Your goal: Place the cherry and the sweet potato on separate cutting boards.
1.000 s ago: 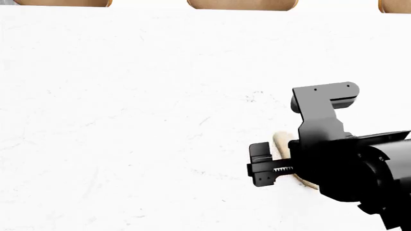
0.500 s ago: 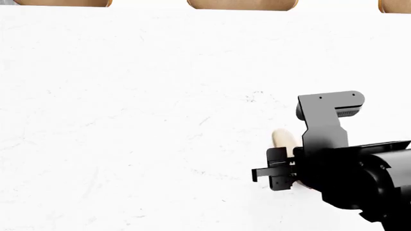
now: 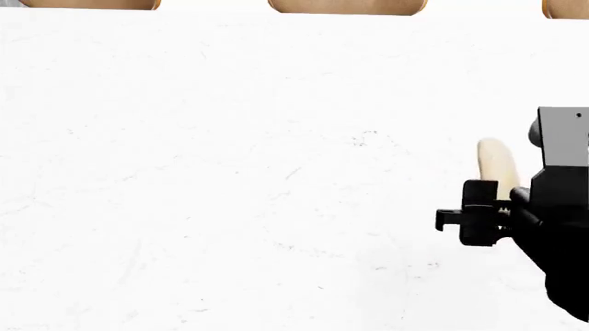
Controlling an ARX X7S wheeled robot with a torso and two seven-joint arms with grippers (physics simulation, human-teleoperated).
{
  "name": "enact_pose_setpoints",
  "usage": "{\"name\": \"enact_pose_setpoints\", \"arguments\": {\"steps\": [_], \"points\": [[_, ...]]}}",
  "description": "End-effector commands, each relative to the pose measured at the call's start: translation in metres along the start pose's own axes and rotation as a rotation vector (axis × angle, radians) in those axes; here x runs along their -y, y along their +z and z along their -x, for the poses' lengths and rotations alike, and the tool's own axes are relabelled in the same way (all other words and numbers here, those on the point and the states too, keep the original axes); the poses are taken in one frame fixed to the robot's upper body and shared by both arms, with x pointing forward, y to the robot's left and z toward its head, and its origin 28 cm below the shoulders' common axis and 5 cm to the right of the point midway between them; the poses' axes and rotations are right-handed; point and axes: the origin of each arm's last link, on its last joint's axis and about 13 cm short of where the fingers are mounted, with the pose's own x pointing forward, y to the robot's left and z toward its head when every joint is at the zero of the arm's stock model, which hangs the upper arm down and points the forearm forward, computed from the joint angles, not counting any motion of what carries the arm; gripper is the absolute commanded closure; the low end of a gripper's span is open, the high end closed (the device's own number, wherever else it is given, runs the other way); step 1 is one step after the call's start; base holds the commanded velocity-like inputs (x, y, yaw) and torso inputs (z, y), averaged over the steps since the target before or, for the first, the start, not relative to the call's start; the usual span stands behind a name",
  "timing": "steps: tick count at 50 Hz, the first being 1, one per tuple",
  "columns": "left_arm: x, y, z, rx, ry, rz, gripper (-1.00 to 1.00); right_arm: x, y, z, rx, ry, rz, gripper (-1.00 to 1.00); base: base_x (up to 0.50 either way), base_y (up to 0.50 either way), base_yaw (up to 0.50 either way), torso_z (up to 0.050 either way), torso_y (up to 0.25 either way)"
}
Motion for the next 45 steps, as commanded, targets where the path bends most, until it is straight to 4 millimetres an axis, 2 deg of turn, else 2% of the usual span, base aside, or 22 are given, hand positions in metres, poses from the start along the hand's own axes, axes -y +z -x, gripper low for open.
{"name": "enact_pose_setpoints", "arguments": {"steps": [1, 6, 11, 45], "points": [[0.007, 0.002, 0.004, 0.028, -0.087, 0.031, -1.00, 0.029, -0.004, 0.025, 0.089, -0.106, -0.022, 1.00, 0.00, 0.00, 0.00, 0.000, 0.000], [0.004, 0.000, 0.004, 0.024, -0.083, 0.034, -1.00, 0.043, -0.009, 0.029, 0.102, -0.149, -0.055, 1.00, 0.00, 0.00, 0.00, 0.000, 0.000], [0.003, 0.001, 0.003, 0.024, -0.077, 0.035, -1.00, 0.048, -0.012, 0.033, 0.112, -0.163, -0.075, 1.00, -0.08, 0.00, 0.00, 0.000, 0.002], [0.008, -0.003, 0.002, 0.011, -0.080, 0.033, -1.00, 0.051, -0.016, 0.034, 0.086, -0.173, -0.043, 1.00, -0.50, -0.03, 0.00, 0.000, 0.000]]}}
